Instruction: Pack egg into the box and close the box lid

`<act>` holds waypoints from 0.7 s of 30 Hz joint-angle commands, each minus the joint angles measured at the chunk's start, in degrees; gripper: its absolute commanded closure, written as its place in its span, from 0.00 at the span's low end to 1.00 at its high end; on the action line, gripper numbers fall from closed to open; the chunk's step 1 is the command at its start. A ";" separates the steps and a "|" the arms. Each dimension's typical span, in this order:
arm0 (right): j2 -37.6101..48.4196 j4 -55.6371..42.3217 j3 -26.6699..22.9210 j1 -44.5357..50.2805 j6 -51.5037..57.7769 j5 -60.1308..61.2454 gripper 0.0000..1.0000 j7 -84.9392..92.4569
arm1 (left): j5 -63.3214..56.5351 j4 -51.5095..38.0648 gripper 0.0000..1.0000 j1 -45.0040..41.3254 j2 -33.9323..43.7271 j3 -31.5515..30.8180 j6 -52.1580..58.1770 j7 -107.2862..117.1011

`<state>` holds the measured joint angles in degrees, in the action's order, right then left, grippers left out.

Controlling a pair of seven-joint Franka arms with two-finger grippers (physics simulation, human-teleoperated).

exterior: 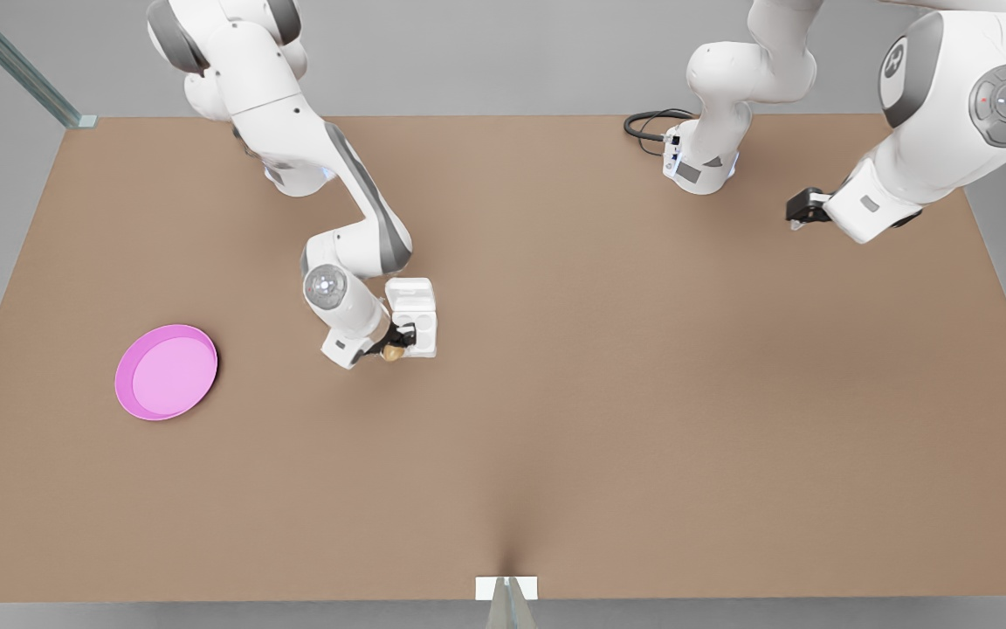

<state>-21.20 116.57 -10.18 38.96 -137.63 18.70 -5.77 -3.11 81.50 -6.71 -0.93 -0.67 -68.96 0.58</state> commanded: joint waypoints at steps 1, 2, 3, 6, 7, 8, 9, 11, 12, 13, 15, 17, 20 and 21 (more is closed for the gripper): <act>1.60 2.17 -0.01 1.29 2.98 0.55 0.58 -21.56 | -0.05 -0.02 0.00 0.56 0.06 -0.03 0.05 0.12; 1.95 3.22 -0.10 2.17 2.63 0.55 0.58 -21.91 | -0.05 0.59 0.00 0.56 0.06 -0.12 -0.21 0.12; 1.96 3.75 -0.10 2.17 2.36 0.55 0.58 -21.92 | -0.05 0.77 0.00 0.56 0.06 -0.21 -0.21 0.12; 1.87 4.54 -0.10 3.93 2.27 0.55 0.58 -23.41 | 3.20 28.09 0.00 1.44 16.22 -5.92 -16.81 8.11; 1.87 4.72 -0.10 3.93 2.27 0.55 0.58 -23.41 | 3.29 33.20 0.00 1.53 18.95 -11.72 -18.84 14.35; 1.87 5.42 -0.10 4.10 1.48 0.55 0.58 -23.41 | 5.83 36.54 0.00 1.44 19.74 -13.57 -21.30 16.02; 1.78 5.86 -0.10 4.02 1.31 0.55 0.58 -23.41 | 6.89 38.21 0.00 0.74 17.64 -19.01 -25.43 24.90; 1.60 6.74 -0.01 4.02 -0.19 0.55 0.56 -23.41 | 8.12 38.03 0.00 0.38 9.64 -25.87 -35.01 38.09; 1.60 7.27 -0.01 4.02 -0.71 0.55 0.13 -23.32 | 8.12 38.03 0.00 0.21 7.00 -27.63 -37.12 41.60; 1.69 7.27 0.08 4.10 -0.71 0.55 0.00 -23.23 | 8.03 38.03 0.00 -0.58 3.66 -29.82 -40.63 46.52; 2.04 7.27 0.08 4.02 -0.63 0.55 0.00 -23.23 | 7.59 38.03 0.00 -2.78 0.49 -31.41 -43.45 49.16; 3.71 7.62 0.08 3.14 -0.19 0.37 0.00 -23.14 | 7.42 38.21 0.00 -5.94 -0.82 -31.32 -44.33 51.71; 7.05 8.50 0.43 -7.49 1.75 -3.84 0.00 -18.84 | 7.33 38.03 0.00 -10.25 -0.56 -31.41 -44.33 57.33; 7.49 8.41 0.69 -13.29 2.45 -7.36 0.00 -14.36 | 7.33 37.86 0.00 -10.87 -0.38 -32.55 -44.33 59.97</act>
<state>-14.34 124.88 -9.06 28.50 -136.83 15.52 -19.92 4.25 119.40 -18.99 -1.42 -32.86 -108.06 27.38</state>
